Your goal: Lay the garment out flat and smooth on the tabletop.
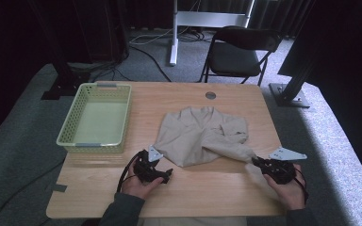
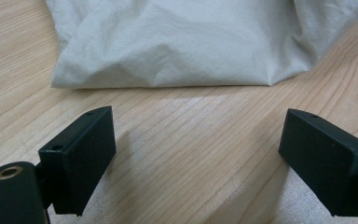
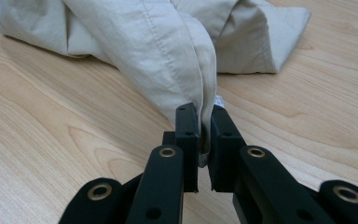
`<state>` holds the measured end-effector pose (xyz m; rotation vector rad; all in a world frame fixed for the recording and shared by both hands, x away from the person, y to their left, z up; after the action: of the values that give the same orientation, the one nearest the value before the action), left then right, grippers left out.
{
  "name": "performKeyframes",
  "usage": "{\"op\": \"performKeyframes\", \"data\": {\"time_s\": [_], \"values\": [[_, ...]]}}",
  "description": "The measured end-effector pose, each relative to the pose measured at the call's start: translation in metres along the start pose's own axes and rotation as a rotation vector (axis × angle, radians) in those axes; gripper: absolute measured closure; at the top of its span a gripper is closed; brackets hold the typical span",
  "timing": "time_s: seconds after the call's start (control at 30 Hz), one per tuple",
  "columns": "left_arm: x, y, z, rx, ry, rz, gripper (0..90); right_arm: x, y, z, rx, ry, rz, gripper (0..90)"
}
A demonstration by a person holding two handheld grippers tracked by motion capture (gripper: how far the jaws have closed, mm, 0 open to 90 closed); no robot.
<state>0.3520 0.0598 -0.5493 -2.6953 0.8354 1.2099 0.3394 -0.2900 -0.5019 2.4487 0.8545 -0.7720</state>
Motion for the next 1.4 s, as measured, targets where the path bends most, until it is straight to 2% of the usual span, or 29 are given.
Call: {"op": "performKeyframes", "data": {"time_s": [0.77, 1.13, 1.4], "values": [[0.0, 0.0, 0.0, 0.0, 0.0, 0.0, 11.0, -0.006, 0.006, 0.006, 0.008, -0.003, 0.019, 83.9], [0.0, 0.0, 0.0, 0.0, 0.0, 0.0, 11.0, -0.007, 0.006, 0.01, 0.015, -0.008, 0.017, 83.6], [0.0, 0.0, 0.0, 0.0, 0.0, 0.0, 11.0, -0.011, 0.002, 0.015, 0.029, -0.006, -0.002, 83.5]]}}
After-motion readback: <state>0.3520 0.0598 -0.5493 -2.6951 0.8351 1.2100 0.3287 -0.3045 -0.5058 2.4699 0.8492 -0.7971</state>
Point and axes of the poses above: each handheld gripper's, and its own axes: x roughly forward along the jaws, z roughly out of its underside, y roughly to its right, the point moved 9 cm from there along x, roughly forward along the jaws, and after that the axes turned 13 degrees about -x, right-handed, at the moved point
